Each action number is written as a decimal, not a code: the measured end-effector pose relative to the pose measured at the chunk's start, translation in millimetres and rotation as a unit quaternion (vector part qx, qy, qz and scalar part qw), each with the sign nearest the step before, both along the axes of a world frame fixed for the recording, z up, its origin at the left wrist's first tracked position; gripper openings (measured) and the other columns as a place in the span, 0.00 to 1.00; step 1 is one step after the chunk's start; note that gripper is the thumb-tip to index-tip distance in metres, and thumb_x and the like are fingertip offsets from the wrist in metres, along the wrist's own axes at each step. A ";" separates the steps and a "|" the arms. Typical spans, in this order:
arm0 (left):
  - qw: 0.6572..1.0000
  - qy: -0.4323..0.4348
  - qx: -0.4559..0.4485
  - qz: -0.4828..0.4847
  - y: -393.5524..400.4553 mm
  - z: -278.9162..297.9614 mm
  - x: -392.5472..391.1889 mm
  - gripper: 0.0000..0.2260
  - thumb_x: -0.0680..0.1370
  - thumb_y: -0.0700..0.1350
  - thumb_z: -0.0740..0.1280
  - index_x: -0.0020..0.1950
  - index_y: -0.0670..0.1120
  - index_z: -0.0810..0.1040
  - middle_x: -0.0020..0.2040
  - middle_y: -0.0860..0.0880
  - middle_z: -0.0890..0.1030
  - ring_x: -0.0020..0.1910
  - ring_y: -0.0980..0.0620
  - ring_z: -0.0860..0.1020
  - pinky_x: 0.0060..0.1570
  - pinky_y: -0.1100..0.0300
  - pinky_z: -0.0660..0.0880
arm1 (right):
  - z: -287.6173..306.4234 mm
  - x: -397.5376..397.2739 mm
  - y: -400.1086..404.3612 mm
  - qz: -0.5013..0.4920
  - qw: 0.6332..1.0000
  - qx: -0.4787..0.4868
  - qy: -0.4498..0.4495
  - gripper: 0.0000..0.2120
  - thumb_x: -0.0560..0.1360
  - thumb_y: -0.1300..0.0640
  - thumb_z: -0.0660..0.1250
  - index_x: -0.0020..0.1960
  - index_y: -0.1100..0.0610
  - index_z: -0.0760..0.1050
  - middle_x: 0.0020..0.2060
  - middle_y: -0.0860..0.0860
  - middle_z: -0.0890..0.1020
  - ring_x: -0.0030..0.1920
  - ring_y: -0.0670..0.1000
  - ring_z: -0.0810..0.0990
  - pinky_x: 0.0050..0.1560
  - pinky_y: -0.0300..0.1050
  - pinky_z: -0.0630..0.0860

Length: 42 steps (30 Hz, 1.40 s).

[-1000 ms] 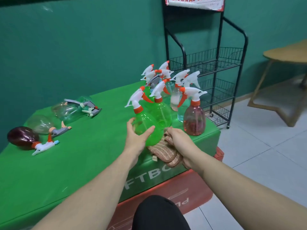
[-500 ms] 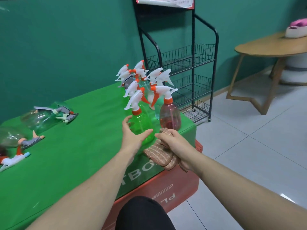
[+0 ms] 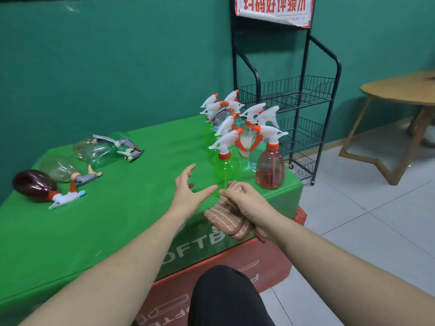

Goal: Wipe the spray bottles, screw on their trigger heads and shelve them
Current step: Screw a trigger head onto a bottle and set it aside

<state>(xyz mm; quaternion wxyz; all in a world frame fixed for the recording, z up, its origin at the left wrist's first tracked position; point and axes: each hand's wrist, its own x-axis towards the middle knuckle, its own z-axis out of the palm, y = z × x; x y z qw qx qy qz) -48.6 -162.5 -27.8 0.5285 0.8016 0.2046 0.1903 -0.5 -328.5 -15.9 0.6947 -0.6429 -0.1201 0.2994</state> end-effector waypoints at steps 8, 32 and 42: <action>0.999 0.029 0.031 0.023 61.1 9.8 -48.9 0.27 0.78 0.49 0.74 0.75 0.56 0.68 0.76 0.50 0.63 0.69 0.54 0.67 0.70 0.49 0.68 | 16.3 -24.0 68.7 0.058 0.998 -0.031 -0.022 0.24 0.76 0.51 0.73 0.68 0.54 0.69 0.53 0.58 0.82 0.45 0.56 0.86 0.47 0.52 0.85; 0.855 0.310 0.409 0.079 348.0 9.5 63.9 0.44 0.71 0.64 0.75 0.81 0.65 0.55 0.85 0.48 0.43 0.83 0.42 0.39 0.78 0.34 0.40 | -6.1 110.8 351.0 0.051 0.965 -0.154 -0.207 0.24 0.76 0.49 0.68 0.71 0.51 0.67 0.50 0.49 0.81 0.51 0.52 0.81 0.57 0.49 0.77; 0.733 0.430 0.527 0.035 395.2 22.2 136.9 0.37 0.70 0.71 0.68 0.77 0.65 0.63 0.78 0.45 0.60 0.75 0.34 0.65 0.66 0.15 0.49 | -24.5 142.9 390.0 0.010 0.966 -0.159 -0.204 0.25 0.76 0.48 0.67 0.71 0.48 0.67 0.52 0.50 0.83 0.53 0.54 0.82 0.61 0.55 0.77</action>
